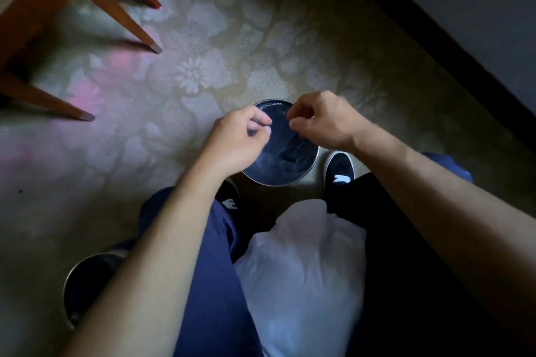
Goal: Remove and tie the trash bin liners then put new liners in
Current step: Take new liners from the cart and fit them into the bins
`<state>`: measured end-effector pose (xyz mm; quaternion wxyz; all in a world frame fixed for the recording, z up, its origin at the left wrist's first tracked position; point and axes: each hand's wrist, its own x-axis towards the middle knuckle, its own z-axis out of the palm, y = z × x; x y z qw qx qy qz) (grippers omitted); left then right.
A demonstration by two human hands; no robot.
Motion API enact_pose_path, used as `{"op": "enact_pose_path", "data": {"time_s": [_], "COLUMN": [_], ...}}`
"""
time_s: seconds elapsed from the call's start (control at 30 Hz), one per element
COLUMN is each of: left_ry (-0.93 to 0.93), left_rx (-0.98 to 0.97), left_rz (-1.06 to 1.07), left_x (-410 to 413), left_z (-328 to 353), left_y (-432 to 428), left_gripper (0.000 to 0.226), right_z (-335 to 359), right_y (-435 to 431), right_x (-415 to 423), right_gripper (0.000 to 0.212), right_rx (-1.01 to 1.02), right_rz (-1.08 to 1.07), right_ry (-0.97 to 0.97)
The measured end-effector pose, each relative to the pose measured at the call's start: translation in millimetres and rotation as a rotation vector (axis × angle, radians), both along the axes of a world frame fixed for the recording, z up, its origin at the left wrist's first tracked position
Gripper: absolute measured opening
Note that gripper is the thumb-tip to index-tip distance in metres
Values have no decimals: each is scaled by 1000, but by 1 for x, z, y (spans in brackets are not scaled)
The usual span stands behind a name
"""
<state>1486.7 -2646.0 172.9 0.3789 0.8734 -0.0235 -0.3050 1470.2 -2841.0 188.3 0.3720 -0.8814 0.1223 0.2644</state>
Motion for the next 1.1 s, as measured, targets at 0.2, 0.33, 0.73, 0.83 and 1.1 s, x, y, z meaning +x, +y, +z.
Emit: {"op": "enact_pose_path", "data": {"time_s": [0.2,0.33,0.73,0.83,1.1], "left_ry": [235,326,391,398,358], "left_rx": [221,261,250,221,131], "left_rz": [-226,-271,19,166,529], "left_x": [-9,-38,-90,-90,-93], "left_z": [44,121,272,290,331], "left_y": [-1,11,41,44,64], "left_gripper": [13,10,12,12,12], "right_z": [59,131,257,267,278], "right_y": [-8,-16,-43,-57,-57], "right_x": [-17,-48,-48,-34,12], "right_gripper": [15,17,8,9,14], "right_rx": [54,67,135,109,11], "right_rz": [-59,-44,-39,13,296], "right_ry": [201,349,401,394,363]}}
